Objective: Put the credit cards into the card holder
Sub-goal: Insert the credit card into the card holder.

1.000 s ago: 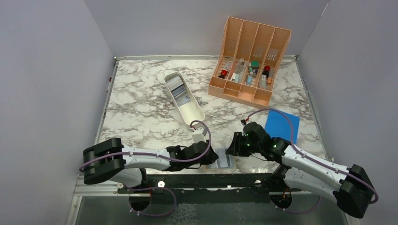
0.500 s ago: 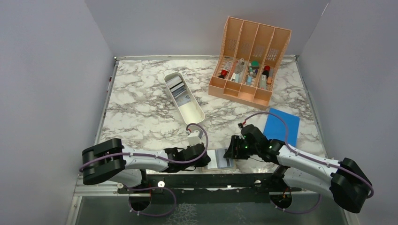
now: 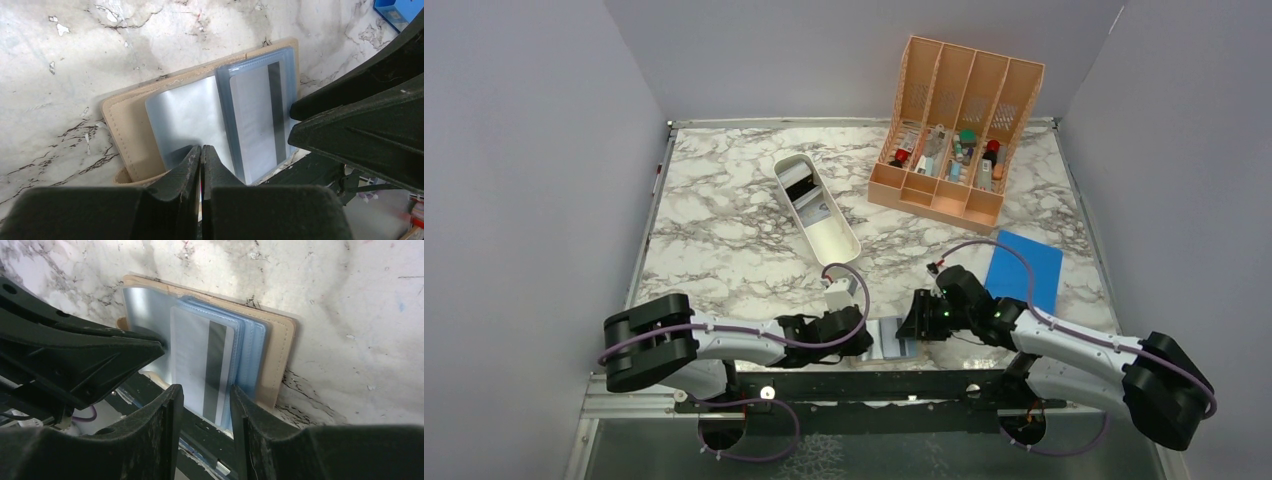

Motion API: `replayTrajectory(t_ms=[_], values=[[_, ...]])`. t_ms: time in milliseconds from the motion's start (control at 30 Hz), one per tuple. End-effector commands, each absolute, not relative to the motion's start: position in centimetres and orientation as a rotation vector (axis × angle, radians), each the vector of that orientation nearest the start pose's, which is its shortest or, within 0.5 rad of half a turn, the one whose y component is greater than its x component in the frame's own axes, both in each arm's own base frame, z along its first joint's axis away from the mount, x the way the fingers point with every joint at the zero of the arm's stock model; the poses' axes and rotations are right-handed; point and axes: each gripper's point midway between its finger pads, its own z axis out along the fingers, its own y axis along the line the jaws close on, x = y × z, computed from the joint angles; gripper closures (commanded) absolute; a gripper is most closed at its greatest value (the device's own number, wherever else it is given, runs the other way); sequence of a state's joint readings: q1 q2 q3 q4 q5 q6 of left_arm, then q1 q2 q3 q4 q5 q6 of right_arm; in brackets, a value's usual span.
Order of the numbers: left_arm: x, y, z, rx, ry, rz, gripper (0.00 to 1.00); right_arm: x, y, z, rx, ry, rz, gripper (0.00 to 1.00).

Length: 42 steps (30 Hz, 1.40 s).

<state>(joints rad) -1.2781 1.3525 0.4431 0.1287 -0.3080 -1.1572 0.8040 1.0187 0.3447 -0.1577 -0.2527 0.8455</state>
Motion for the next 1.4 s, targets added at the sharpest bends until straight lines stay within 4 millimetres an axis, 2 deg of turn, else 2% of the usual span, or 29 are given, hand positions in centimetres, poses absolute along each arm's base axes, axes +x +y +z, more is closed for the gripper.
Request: replayTrajectory(t_ms=[0,200,333,567,733,933,1367], values=[[11.4,-31.0,2.1,0.009,2.472,-0.797,0.92,11.8,23.3,4.8,-0.074,2.626,1.017,0.56],[11.4,-31.5,2.2,0.015,2.475,-0.812,0.92,11.8,23.4,5.7,-0.075,2.596,1.049,0.56],[11.3,-32.0,2.5,0.023,2.474,-0.827,0.92,11.8,23.3,5.4,-0.074,2.609,1.032,0.56],[11.4,-32.9,3.6,0.041,2.458,-0.867,0.92,12.0,22.9,4.8,-0.062,2.632,0.983,0.56],[11.5,-33.8,4.7,0.051,2.437,-0.904,0.92,12.6,21.9,5.1,-0.036,2.620,0.892,0.55],[11.3,-34.0,3.8,0.049,2.448,-0.920,0.92,12.4,22.7,5.9,-0.053,2.592,0.972,0.55],[11.0,-33.9,2.3,0.057,2.481,-0.892,0.92,12.1,23.2,4.3,-0.060,2.631,0.992,0.55]])
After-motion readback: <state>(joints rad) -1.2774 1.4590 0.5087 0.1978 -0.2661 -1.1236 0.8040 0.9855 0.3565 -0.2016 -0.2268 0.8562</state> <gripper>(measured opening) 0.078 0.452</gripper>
